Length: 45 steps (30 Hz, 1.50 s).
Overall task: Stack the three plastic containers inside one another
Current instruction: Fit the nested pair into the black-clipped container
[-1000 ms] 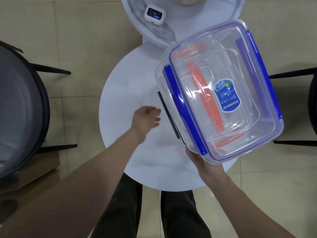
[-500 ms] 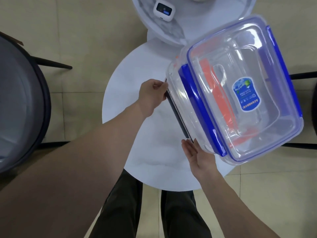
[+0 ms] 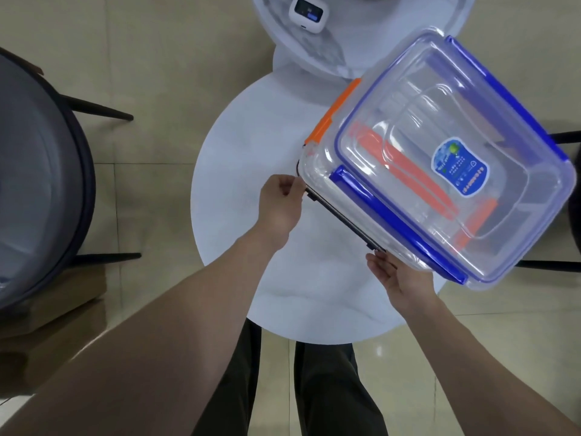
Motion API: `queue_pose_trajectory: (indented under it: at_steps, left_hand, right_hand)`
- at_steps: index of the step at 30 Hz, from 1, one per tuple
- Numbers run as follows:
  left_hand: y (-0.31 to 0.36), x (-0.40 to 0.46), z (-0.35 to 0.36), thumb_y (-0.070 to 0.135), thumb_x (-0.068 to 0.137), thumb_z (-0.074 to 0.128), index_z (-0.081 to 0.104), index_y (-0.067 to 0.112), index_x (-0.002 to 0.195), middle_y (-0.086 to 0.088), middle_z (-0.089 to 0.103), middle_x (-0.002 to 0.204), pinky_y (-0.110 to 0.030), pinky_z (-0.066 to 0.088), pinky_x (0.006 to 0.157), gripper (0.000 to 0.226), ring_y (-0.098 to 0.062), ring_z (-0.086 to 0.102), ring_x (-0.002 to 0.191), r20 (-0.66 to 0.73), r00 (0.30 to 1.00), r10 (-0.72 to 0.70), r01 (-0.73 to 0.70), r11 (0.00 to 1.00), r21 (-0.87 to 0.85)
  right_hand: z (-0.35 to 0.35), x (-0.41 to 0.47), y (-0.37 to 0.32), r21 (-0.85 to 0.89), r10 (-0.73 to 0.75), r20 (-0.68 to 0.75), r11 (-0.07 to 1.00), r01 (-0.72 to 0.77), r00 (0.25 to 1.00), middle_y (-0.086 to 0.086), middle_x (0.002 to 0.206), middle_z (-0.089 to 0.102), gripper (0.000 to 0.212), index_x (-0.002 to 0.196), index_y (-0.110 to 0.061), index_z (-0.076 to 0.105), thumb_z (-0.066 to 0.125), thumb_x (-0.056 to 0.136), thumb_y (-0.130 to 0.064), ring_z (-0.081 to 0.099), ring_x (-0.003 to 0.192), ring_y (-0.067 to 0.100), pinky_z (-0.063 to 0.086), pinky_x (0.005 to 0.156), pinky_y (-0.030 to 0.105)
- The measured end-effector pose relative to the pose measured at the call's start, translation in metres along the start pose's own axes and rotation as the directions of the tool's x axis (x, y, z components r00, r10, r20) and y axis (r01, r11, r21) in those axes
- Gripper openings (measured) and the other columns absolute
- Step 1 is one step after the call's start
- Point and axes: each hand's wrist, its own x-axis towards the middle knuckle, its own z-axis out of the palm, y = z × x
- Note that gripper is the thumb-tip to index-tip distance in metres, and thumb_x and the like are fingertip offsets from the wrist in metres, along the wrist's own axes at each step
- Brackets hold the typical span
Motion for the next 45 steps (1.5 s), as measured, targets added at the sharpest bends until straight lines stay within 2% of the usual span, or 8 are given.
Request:
queue_pose_trajectory:
  at_steps: [2,7,13,19,27,32,35,45]
  left_hand:
    - [-0.002,-0.003,0.000,0.027,0.099,0.062,0.063,0.004,0.111,-0.005,0.070,0.096,-0.018,0.057,0.063,0.026,-0.012,0.066,0.076,0.028,0.999,-0.015,0.016,1.000,-0.024]
    - [0.001,0.000,-0.001,0.026,0.098,0.064,0.064,0.002,0.115,-0.017,0.074,0.110,-0.012,0.055,0.060,0.029,-0.026,0.075,0.099,0.061,0.998,-0.029,0.036,0.994,-0.108]
    - [0.006,-0.002,0.004,0.022,0.095,0.070,0.066,0.002,0.113,-0.015,0.077,0.108,-0.023,0.063,0.070,0.028,-0.020,0.080,0.087,0.087,0.994,-0.071,0.086,0.978,-0.188]
    - [0.014,-0.005,0.009,0.017,0.094,0.071,0.064,0.001,0.115,-0.015,0.076,0.108,-0.022,0.061,0.062,0.027,-0.017,0.080,0.076,0.071,0.992,-0.108,0.122,0.964,-0.238]
    - [0.005,-0.047,0.016,0.029,0.103,0.056,0.060,0.000,0.123,-0.018,0.072,0.120,-0.033,0.064,0.080,0.036,-0.029,0.074,0.104,0.254,0.938,-0.238,0.335,0.816,-0.472]
    - [-0.009,-0.070,0.033,0.023,0.099,0.064,0.061,0.010,0.113,-0.017,0.072,0.120,-0.029,0.062,0.081,0.020,-0.026,0.073,0.103,0.243,0.944,-0.223,0.319,0.805,-0.500]
    - [-0.014,-0.074,0.042,0.024,0.092,0.074,0.064,0.015,0.102,-0.016,0.073,0.114,-0.026,0.063,0.078,0.017,-0.029,0.074,0.106,0.200,0.955,-0.217,0.290,0.820,-0.494]
    - [-0.019,-0.072,0.045,0.029,0.089,0.077,0.070,0.005,0.110,-0.013,0.076,0.107,-0.016,0.059,0.065,0.033,-0.024,0.076,0.095,0.108,0.978,-0.176,0.206,0.872,-0.444]
  right_hand:
    - [-0.001,0.001,0.000,-0.006,-0.005,0.010,1.000,0.005,1.000,0.022,0.109,0.065,0.039,0.133,0.010,0.051,0.058,0.099,-0.009,0.077,0.071,0.023,0.062,0.060,0.029]
    - [-0.002,0.002,0.000,-0.009,0.016,-0.013,1.000,-0.016,1.000,0.020,0.109,0.068,0.039,0.133,0.007,0.052,0.058,0.099,-0.011,0.078,0.071,0.023,0.061,0.058,0.028]
    - [0.000,0.000,-0.002,-0.004,0.046,-0.014,0.999,-0.046,0.999,0.025,0.118,0.067,0.040,0.134,0.006,0.053,0.058,0.099,-0.012,0.078,0.072,0.024,0.062,0.057,0.029]
    - [0.003,0.001,-0.006,0.001,0.061,-0.016,0.998,-0.061,0.998,0.025,0.114,0.066,0.040,0.134,0.009,0.052,0.059,0.099,-0.010,0.078,0.067,0.023,0.061,0.054,0.029]
    - [0.003,-0.001,-0.010,-0.032,0.093,-0.016,0.995,-0.093,0.996,0.015,0.094,0.070,0.035,0.127,0.005,0.056,0.063,0.096,-0.010,0.077,0.070,0.024,0.062,0.056,0.029]
    - [0.004,0.001,-0.013,-0.096,0.131,-0.036,0.986,-0.134,0.991,0.017,0.095,0.068,0.013,0.104,0.000,0.060,0.061,0.097,-0.011,0.072,0.090,0.032,0.063,0.058,0.030]
    - [0.006,0.003,-0.012,-0.121,0.135,-0.041,0.983,-0.139,0.990,0.019,0.098,0.065,0.004,0.096,-0.003,0.060,0.057,0.098,-0.005,0.070,0.088,0.032,0.064,0.059,0.032]
    - [0.001,0.008,-0.011,-0.148,0.130,-0.042,0.980,-0.135,0.991,0.019,0.106,0.067,0.019,0.115,-0.003,0.059,0.062,0.096,-0.008,0.073,0.091,0.032,0.062,0.059,0.032]
